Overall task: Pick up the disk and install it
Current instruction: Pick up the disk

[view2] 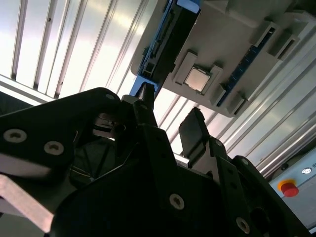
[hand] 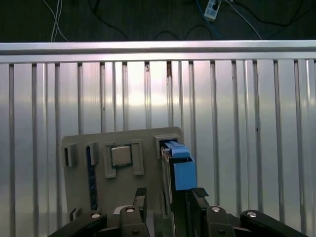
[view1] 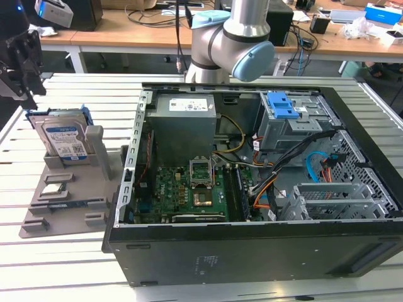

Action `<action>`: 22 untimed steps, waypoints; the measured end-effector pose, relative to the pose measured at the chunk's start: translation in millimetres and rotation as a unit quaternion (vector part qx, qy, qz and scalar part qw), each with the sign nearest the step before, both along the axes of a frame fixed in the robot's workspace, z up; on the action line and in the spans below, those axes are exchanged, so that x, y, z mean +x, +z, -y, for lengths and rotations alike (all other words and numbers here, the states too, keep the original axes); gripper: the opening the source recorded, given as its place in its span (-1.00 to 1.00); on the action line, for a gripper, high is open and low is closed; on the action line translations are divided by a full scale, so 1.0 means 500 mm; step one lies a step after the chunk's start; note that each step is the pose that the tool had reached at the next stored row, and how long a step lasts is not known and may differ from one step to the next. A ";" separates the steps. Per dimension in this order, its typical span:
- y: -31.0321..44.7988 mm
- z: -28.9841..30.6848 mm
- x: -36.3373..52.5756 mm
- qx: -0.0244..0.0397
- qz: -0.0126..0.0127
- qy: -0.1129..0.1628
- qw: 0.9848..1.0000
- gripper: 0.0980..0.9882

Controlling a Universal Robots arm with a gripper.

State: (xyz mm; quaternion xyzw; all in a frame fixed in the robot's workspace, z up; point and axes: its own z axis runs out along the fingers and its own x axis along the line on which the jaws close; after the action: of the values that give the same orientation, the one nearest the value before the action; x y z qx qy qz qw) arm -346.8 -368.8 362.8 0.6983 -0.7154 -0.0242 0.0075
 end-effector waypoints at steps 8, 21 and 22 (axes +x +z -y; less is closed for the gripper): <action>-0.048 -0.031 0.001 0.000 0.000 0.013 1.000 -0.14; -0.117 -0.033 0.001 0.000 0.000 0.028 1.000 -0.14; -0.121 -0.032 0.001 0.000 0.000 0.029 1.000 -0.14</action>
State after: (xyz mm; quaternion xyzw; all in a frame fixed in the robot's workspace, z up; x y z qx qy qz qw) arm -346.4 -352.6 302.1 0.7186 -0.6949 -0.0240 0.0082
